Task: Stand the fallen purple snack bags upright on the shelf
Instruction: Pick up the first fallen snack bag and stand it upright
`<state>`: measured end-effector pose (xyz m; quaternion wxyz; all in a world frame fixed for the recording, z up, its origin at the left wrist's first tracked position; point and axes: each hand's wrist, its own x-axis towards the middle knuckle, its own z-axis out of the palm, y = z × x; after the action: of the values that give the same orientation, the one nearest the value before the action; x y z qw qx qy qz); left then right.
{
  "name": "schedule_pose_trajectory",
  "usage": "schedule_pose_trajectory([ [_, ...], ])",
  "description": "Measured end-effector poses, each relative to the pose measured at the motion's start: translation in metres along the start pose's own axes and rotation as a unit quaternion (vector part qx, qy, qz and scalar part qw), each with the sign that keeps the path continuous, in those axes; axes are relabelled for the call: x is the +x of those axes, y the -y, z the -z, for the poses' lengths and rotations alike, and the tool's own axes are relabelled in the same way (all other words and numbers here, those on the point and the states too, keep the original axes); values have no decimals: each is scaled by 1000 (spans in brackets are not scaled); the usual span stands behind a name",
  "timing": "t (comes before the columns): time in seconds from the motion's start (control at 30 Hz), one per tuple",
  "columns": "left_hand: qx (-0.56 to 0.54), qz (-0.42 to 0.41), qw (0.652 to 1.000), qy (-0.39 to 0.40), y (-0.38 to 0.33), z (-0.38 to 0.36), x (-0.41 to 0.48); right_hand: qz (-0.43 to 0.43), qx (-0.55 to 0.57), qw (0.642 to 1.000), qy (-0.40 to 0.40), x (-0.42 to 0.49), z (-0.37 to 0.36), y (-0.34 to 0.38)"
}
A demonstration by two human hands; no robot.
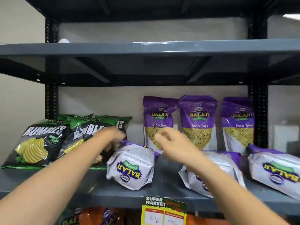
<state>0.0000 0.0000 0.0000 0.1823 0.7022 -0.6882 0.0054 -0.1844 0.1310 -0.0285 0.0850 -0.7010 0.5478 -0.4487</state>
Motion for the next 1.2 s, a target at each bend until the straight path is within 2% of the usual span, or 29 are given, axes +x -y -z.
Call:
schedule_pose_trajectory([
  [0.07,-31,16,989,143,8,-13,-6,-88,-91,989,79,9,-23,-7],
  [0.1,-74,16,979,189,10,-22,-6,-121,-92,982,108,17,-35,-14],
  [0.17,-187,8,956,224,7,-35,-10,-170,-54,975,129,22,-50,-17],
  [0.23,-268,-4,946,183,1,-41,-9,-212,0,969,128,27,-56,-19],
  [0.3,-297,0,946,127,2,-41,-8,-228,68,964,117,27,-58,-19],
  [0.4,-327,-5,942,70,4,-41,-10,-199,156,964,82,26,-55,-25],
  [0.47,-388,-12,920,44,2,-38,-9,-160,186,969,30,30,-52,-32],
  [0.53,-464,-25,885,33,-4,-30,-11,-119,174,977,-20,34,-49,-34],
  [0.63,-536,-57,842,20,-11,-23,-17,-72,97,990,-70,33,-47,-32],
  [0.77,-557,-92,825,-24,-12,-35,-26,-45,62,991,-105,26,-55,-40],
  [0.9,-600,-108,792,-34,-5,-49,-30,-34,64,990,-120,23,-63,-49],
  [1.0,-614,-100,782,-34,-6,-54,-36,-38,67,990,-121,25,-68,-51],
  [1.03,-603,-91,790,-60,-8,-56,-40,-42,80,989,-120,25,-70,-50],
  [1.1,-542,-39,823,-168,-11,-62,-48,-66,184,970,-143,27,-72,-46],
  [1.13,-508,-4,830,-233,-12,-65,-57,-92,258,947,-169,30,-71,-44],
  [1.2,-489,1,813,-315,-19,-70,-79,-161,375,888,-210,42,-66,-41],
])
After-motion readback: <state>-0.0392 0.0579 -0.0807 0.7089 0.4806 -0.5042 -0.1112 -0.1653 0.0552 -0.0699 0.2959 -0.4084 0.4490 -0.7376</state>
